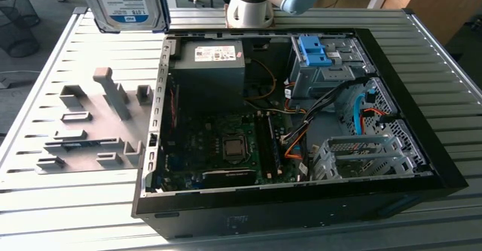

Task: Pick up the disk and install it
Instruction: 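Pick up the disk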

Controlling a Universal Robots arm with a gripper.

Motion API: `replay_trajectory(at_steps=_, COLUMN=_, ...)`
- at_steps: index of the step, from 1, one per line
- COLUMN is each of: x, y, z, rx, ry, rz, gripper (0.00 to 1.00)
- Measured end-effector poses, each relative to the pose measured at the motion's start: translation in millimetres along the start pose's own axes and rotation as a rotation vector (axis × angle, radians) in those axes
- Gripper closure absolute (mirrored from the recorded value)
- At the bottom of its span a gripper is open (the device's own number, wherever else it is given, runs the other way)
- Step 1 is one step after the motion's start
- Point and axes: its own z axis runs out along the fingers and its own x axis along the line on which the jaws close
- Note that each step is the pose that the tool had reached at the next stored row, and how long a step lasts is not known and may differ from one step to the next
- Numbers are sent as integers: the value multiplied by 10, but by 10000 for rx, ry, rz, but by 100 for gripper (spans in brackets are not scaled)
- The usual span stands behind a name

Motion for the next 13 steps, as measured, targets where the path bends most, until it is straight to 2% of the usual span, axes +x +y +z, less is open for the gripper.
replay_trajectory(at_steps=8, x=124, y=-4, z=1, rx=1, ry=-1, rz=0, gripper=64)
replay_trajectory(at_steps=13, x=137, y=-19, z=0, rx=0, ry=0, rz=0, gripper=64)
